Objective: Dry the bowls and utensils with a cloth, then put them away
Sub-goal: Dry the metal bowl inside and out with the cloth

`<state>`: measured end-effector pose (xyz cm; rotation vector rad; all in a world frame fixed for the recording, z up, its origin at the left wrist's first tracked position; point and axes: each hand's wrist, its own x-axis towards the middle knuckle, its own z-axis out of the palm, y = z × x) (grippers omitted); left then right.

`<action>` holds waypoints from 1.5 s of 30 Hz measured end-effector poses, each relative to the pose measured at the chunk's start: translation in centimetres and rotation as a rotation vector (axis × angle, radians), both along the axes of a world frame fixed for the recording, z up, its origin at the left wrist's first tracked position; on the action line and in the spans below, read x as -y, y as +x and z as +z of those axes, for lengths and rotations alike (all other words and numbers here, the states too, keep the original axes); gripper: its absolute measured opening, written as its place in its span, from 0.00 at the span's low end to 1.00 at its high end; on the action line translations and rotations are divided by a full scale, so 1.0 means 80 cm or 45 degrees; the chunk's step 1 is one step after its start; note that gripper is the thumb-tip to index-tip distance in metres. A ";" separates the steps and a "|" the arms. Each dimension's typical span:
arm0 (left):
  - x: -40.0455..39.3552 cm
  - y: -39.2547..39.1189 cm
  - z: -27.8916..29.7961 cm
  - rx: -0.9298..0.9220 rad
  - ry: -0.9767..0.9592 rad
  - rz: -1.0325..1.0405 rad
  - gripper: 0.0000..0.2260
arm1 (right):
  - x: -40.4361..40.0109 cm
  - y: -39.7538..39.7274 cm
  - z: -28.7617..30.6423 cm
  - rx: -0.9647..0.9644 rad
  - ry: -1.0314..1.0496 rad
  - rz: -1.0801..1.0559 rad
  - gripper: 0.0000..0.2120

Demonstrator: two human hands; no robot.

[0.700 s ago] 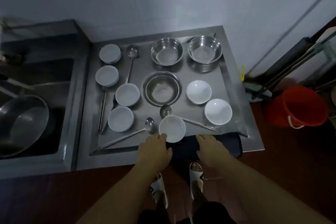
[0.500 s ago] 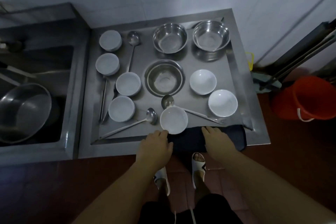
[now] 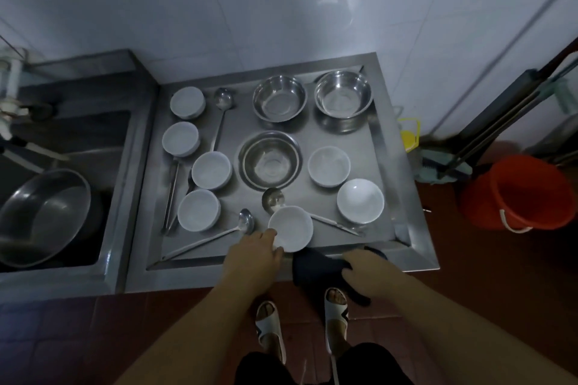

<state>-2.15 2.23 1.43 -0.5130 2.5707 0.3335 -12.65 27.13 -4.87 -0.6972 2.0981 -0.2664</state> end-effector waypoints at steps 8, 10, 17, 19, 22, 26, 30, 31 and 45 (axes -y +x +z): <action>-0.020 -0.052 0.039 -0.074 -0.039 -0.041 0.21 | -0.050 -0.032 0.067 0.213 -0.131 -0.253 0.14; -0.020 -0.067 0.046 -0.065 -0.060 -0.077 0.22 | -0.063 -0.043 0.083 0.242 -0.175 -0.336 0.13; -0.009 -0.141 0.048 -0.115 0.038 -0.106 0.21 | -0.093 -0.094 0.124 0.211 -0.595 -0.996 0.06; -0.002 -0.166 0.043 -0.101 0.071 -0.113 0.20 | -0.091 -0.117 0.126 0.145 -0.709 -1.204 0.03; 0.012 -0.207 0.032 -0.080 0.110 -0.130 0.18 | -0.080 -0.157 0.129 0.060 -0.792 -1.389 0.04; 0.034 -0.270 0.016 -0.047 0.194 -0.106 0.18 | -0.059 -0.207 0.123 -0.158 -0.760 -1.507 0.01; 0.057 -0.334 -0.009 -0.036 0.328 -0.036 0.19 | -0.036 -0.250 0.116 -0.201 -0.725 -1.647 0.05; 0.061 -0.351 -0.018 -0.018 0.373 -0.022 0.20 | -0.030 -0.261 0.112 -0.205 -0.724 -1.680 0.06; 0.052 -0.537 -0.136 -0.020 1.078 1.057 0.18 | 0.023 -0.340 0.057 -0.164 -0.708 -1.935 0.18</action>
